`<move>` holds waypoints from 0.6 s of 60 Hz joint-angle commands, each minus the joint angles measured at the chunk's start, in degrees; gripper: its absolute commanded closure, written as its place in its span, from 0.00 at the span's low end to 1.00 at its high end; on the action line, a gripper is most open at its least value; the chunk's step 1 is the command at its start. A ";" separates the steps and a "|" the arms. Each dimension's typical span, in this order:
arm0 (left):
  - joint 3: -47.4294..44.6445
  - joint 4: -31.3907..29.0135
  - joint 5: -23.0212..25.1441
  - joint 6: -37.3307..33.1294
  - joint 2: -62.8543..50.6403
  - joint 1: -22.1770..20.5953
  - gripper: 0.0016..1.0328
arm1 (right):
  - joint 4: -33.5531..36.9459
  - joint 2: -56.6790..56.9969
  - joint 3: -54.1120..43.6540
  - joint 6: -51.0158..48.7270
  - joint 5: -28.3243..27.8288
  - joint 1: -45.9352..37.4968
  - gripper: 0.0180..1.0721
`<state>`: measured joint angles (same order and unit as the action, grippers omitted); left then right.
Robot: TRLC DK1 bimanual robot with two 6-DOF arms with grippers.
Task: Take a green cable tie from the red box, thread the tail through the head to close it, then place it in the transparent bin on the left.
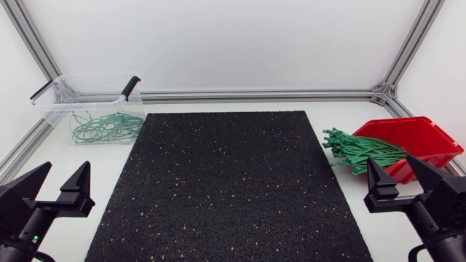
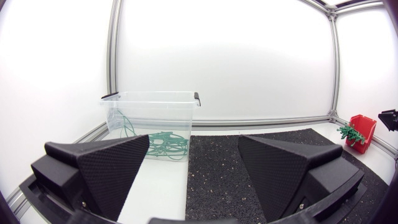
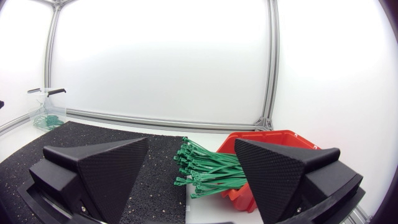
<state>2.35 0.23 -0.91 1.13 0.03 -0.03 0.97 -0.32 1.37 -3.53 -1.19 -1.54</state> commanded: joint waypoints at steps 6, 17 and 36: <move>-2.17 -1.28 -0.41 0.90 0.58 -0.06 0.04 | -0.53 0.67 -1.37 -1.04 0.31 0.05 0.04; -2.17 -1.28 -0.41 0.90 0.58 0.12 0.04 | -1.15 0.67 -1.28 -1.04 0.49 0.05 0.04; -2.17 -1.28 -0.41 0.90 0.58 0.38 0.04 | 0.26 0.49 4.96 -1.04 0.58 -0.22 0.04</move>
<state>2.35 0.23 -0.91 1.13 0.03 -0.01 1.21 -0.32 2.92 -3.53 -1.19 -1.58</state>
